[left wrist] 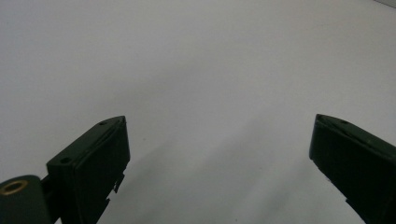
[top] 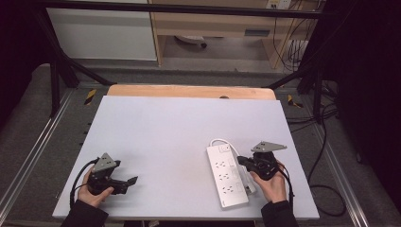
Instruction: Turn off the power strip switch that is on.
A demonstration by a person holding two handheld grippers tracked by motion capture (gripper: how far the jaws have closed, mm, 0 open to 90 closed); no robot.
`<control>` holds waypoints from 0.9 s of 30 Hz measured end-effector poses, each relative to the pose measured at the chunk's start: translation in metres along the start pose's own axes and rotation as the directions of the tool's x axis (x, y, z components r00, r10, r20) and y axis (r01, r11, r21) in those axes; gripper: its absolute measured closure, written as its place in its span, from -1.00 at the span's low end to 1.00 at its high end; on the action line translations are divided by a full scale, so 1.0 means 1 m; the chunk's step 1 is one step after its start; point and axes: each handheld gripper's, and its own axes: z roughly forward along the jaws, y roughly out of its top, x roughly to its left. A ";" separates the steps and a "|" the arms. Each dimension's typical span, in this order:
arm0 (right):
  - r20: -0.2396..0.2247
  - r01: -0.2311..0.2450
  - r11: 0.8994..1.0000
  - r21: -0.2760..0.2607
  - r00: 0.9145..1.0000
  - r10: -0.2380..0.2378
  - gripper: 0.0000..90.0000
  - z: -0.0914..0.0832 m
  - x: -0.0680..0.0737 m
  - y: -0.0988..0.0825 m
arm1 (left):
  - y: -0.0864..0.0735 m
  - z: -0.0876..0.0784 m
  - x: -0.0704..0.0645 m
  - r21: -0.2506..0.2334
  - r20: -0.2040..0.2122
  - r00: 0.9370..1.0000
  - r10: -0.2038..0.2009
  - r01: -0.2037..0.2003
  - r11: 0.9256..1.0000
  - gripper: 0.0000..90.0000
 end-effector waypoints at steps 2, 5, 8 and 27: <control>0.007 0.003 1.000 -0.003 1.000 -0.003 1.00 0.001 -0.001 0.000 | 0.000 0.000 0.000 0.000 0.000 1.000 0.000 0.000 1.000 -0.89; 0.010 0.003 1.000 0.003 1.000 -0.003 1.00 0.003 0.000 0.000 | 0.000 0.000 0.000 0.000 0.001 1.000 0.000 0.000 1.000 -0.89; 0.009 0.010 1.000 0.001 1.000 -0.010 1.00 0.007 0.000 0.000 | 0.000 0.000 0.000 0.001 0.001 1.000 0.000 0.000 1.000 -0.89; -0.007 0.011 1.000 0.023 1.000 -0.011 1.00 0.024 0.005 -0.005 | 0.000 0.000 0.000 0.001 0.000 1.000 0.000 0.000 1.000 -0.89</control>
